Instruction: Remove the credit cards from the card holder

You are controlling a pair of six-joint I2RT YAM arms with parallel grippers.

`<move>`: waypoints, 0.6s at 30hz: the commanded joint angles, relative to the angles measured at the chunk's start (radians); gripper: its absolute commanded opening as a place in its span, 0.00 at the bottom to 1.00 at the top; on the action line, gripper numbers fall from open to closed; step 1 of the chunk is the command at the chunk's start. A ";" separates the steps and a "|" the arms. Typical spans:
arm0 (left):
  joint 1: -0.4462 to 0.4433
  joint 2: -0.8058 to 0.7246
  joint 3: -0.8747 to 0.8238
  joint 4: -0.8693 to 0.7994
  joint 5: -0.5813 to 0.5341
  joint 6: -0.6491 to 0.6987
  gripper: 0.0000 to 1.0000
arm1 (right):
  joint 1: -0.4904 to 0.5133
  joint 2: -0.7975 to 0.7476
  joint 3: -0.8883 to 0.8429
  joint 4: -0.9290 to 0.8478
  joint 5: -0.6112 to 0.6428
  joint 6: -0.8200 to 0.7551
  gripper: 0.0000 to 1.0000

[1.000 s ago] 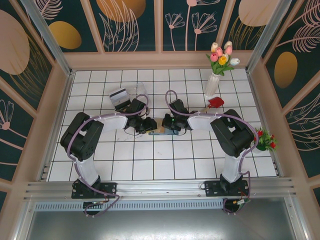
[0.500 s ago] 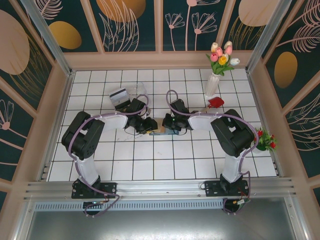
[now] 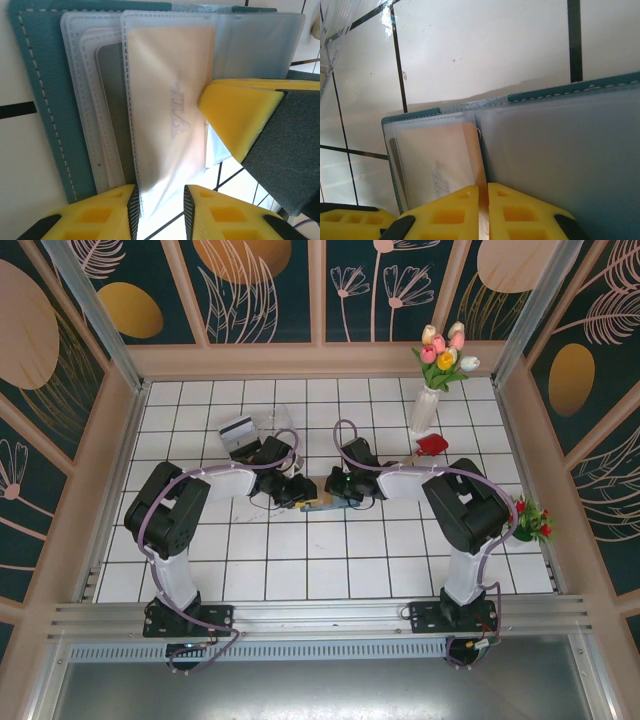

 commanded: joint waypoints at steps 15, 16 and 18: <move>-0.012 0.002 -0.016 0.144 0.092 -0.050 0.32 | -0.044 -0.163 -0.032 -0.034 -0.104 0.022 0.31; -0.012 0.006 -0.018 0.152 0.102 -0.054 0.32 | -0.045 -0.170 -0.030 -0.036 -0.104 0.022 0.31; -0.013 0.004 -0.023 0.163 0.108 -0.058 0.32 | -0.050 -0.187 -0.033 -0.043 -0.099 0.028 0.32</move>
